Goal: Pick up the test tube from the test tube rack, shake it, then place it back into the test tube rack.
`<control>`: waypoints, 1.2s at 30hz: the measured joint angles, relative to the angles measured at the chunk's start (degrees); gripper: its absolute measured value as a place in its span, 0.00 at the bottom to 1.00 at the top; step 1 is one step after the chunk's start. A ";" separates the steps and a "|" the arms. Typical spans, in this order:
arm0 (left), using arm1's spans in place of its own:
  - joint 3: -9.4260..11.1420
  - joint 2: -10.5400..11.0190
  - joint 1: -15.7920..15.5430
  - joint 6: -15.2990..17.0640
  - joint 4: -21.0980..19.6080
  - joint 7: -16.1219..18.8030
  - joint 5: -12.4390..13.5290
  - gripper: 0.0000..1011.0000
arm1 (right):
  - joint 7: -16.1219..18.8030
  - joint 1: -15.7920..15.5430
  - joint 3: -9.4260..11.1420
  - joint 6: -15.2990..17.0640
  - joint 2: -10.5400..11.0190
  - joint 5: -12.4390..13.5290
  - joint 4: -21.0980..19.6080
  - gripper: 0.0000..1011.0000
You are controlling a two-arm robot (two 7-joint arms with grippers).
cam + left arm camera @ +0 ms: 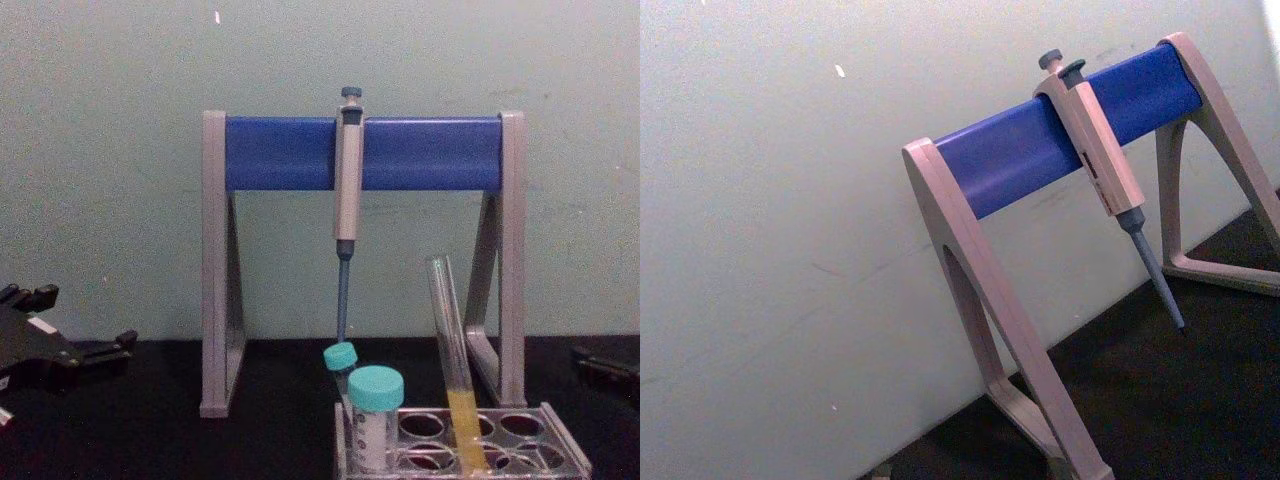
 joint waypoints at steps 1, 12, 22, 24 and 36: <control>0.00 0.00 0.00 0.00 0.00 0.00 0.00 0.99 | -0.01 0.00 0.00 -0.01 0.00 0.00 0.00 0.99; 0.00 0.00 -0.01 0.00 0.00 0.00 0.00 0.99 | -0.09 -0.01 0.00 -0.08 0.02 -0.02 -0.07 0.99; 0.00 0.00 0.00 0.00 0.00 0.00 0.00 0.99 | -0.09 0.00 0.00 -0.10 0.01 -0.04 -0.07 0.99; 0.00 0.00 0.00 0.00 0.00 0.00 0.00 0.99 | -0.09 -0.01 0.00 -0.10 0.02 -0.04 -0.07 0.99; 0.00 0.00 0.00 0.00 0.00 0.00 0.00 0.99 | -0.09 0.00 0.00 -0.09 0.02 -0.04 -0.07 0.99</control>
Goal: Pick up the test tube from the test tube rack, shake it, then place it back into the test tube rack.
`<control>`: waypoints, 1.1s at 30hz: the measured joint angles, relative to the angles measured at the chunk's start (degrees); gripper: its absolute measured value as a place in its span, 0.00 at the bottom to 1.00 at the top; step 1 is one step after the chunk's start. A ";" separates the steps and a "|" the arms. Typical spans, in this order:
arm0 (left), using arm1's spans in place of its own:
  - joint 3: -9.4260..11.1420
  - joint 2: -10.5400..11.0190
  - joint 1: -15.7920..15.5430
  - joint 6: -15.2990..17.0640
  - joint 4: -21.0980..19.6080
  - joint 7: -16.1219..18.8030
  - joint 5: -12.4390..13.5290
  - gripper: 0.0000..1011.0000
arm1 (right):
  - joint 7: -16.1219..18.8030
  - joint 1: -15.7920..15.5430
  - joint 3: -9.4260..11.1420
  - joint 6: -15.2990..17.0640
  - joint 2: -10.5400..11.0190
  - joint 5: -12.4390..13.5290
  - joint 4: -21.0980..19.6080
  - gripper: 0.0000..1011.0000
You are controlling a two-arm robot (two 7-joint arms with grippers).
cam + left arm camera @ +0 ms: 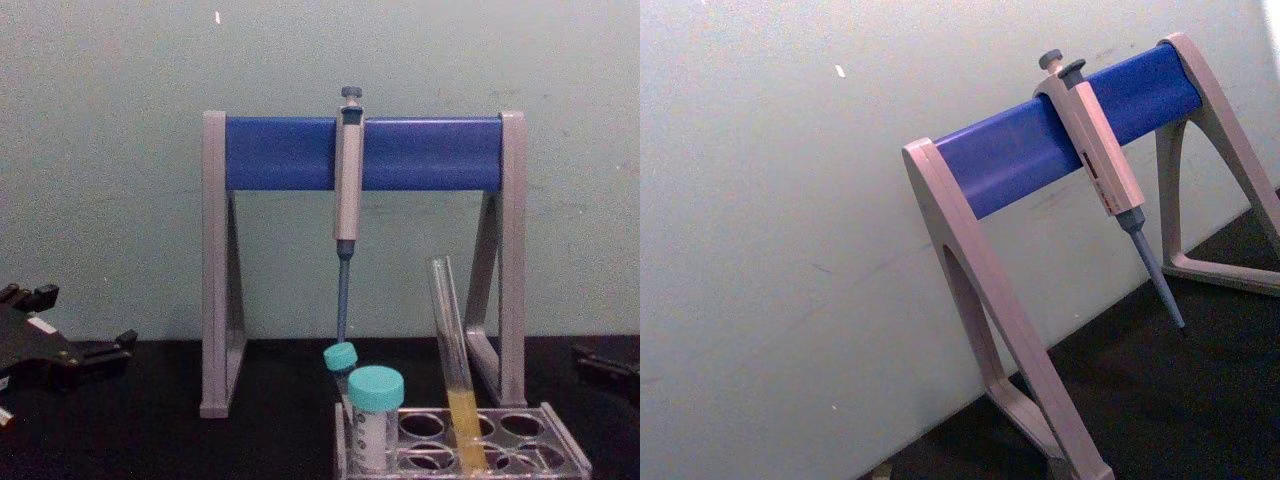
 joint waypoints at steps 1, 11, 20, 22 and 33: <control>0.00 0.00 0.00 0.00 0.00 0.00 0.00 0.99 | 0.00 0.00 0.00 0.00 0.00 0.00 0.00 0.99; 0.00 0.00 0.00 0.00 0.00 0.00 0.00 0.99 | 0.00 0.00 0.00 0.00 0.00 0.00 0.00 0.99; 0.00 0.00 0.00 0.00 0.00 0.00 0.00 0.99 | 0.00 0.00 0.00 0.00 0.00 0.00 0.00 0.99; 0.00 0.00 0.00 0.00 0.00 0.00 0.00 0.99 | 0.00 0.00 0.00 0.00 -0.01 0.00 0.00 0.99; 0.00 0.00 -0.01 0.00 0.00 0.00 0.00 0.99 | 0.00 0.00 0.00 0.00 0.00 0.00 0.01 0.99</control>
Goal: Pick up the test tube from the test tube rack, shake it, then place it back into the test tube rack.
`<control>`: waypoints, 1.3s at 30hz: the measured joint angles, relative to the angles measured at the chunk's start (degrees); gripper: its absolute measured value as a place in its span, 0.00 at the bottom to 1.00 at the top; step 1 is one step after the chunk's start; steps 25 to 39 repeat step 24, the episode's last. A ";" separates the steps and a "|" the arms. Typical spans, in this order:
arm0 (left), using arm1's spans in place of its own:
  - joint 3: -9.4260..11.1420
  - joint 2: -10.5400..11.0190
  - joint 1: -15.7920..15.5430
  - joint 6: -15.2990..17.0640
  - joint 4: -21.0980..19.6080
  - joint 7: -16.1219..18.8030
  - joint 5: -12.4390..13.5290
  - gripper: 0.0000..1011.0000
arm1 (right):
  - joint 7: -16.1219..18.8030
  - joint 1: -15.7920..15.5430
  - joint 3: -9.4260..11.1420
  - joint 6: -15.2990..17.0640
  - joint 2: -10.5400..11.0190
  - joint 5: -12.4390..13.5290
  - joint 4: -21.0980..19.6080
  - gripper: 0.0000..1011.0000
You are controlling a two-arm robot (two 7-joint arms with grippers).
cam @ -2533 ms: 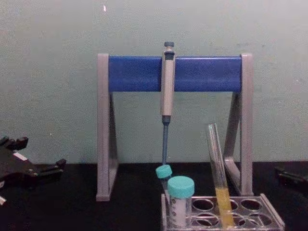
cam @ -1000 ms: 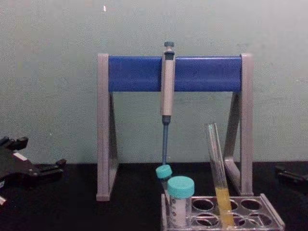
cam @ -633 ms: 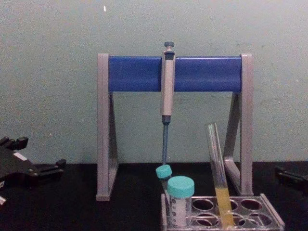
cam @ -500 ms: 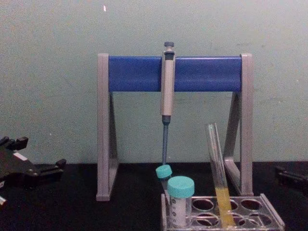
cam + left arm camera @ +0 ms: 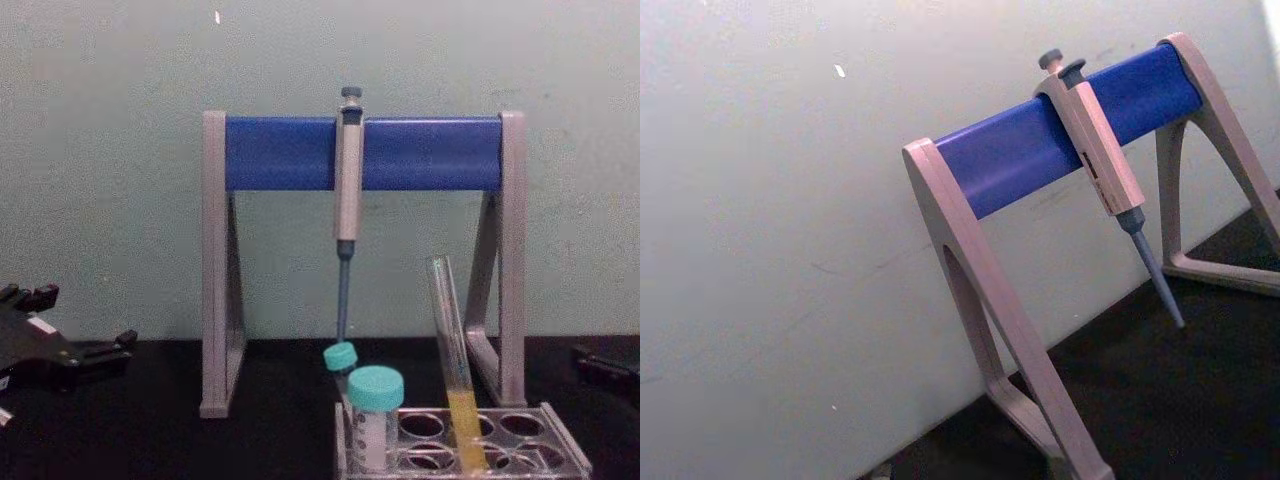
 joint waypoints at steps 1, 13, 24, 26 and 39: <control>0.00 0.00 0.00 0.00 0.00 0.00 0.00 0.99 | 0.00 0.00 0.00 0.00 0.00 0.00 0.00 0.99; 0.00 0.00 0.00 0.00 0.00 0.00 0.00 0.99 | 0.00 0.00 0.00 0.00 0.00 0.00 0.00 0.99; 0.00 0.00 0.00 0.00 0.00 0.00 0.00 0.99 | 0.00 0.00 0.00 0.00 0.00 0.00 0.00 0.99; 0.00 0.00 0.00 0.00 0.00 0.00 0.00 0.99 | 0.00 0.00 0.00 0.00 0.00 0.00 0.00 0.99; 0.00 0.00 0.00 0.00 0.00 0.00 0.00 0.99 | 0.00 0.00 0.00 0.00 0.00 0.00 0.00 0.99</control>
